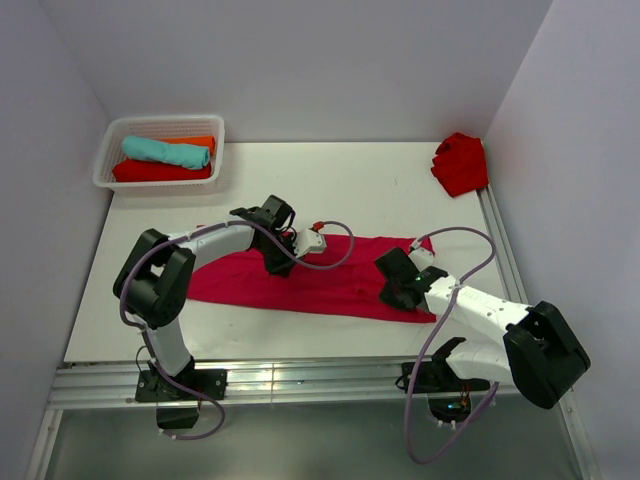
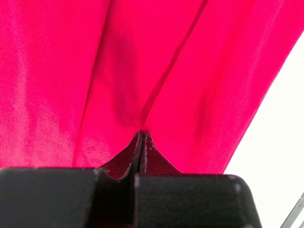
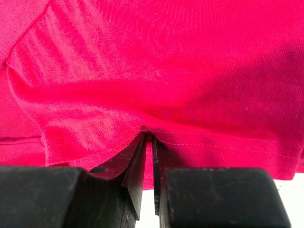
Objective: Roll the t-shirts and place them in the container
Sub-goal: Fold the tshirt
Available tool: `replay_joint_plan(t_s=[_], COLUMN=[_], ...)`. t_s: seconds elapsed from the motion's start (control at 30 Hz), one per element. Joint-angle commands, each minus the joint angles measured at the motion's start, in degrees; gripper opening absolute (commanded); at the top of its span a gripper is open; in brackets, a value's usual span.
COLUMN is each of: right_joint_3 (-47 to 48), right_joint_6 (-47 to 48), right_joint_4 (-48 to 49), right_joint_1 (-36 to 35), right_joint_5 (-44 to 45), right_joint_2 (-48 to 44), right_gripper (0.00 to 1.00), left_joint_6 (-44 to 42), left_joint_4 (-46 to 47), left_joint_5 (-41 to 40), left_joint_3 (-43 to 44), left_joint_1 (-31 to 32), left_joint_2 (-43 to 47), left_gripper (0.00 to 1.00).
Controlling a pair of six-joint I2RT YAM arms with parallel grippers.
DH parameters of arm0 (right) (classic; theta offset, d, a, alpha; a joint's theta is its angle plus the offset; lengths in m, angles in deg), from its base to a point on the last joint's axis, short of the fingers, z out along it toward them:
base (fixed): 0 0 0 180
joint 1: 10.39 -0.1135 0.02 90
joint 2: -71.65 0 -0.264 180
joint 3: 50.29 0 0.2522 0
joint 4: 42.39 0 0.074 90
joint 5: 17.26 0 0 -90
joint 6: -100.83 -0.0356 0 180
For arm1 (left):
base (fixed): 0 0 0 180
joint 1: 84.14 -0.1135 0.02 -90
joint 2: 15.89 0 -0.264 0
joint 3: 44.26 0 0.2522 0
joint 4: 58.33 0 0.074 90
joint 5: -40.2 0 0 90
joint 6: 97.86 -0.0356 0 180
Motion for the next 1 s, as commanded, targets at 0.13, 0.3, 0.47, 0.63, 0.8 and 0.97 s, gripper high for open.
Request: replay_joint_plan(t_s=[0.13, 0.3, 0.47, 0.63, 0.8, 0.97], right_joint_3=[-1.28, -1.37, -1.64, -1.46, -1.37, -1.28], right_joint_6=[-1.01, -1.18, -1.45, -1.8, -2.06, -2.24], right_joint_4=[-0.29, -0.9, -0.99, -1.34, -1.7, -2.31], right_joint_1=[0.79, 1.06, 1.32, 1.41, 1.32, 1.5], right_joint_5=[1.37, 1.54, 1.37, 1.46, 1.63, 1.98], right_joint_2=[1.55, 1.91, 1.91, 1.82, 1.73, 1.29], right_gripper=[0.18, 0.18, 0.18, 0.19, 0.2, 0.22], left_joint_6=[0.32, 0.06, -0.29, -0.29, -0.29, 0.15], left_joint_4=[-0.74, -1.1, -1.01, -1.01, -0.83, -0.13], left_joint_5=[-0.16, -0.07, -0.33, -0.51, -0.77, -1.74], left_joint_3=[1.81, 1.73, 1.29, 1.2, 1.11, 0.94], left_joint_1=[-0.95, -1.74, -2.44, -2.88, -3.23, -3.67], left_joint_2=[3.33, 3.6, 3.77, 3.42, 3.25, 2.46], left_gripper=[0.0, 0.0, 0.0, 0.0, 0.0, 0.0])
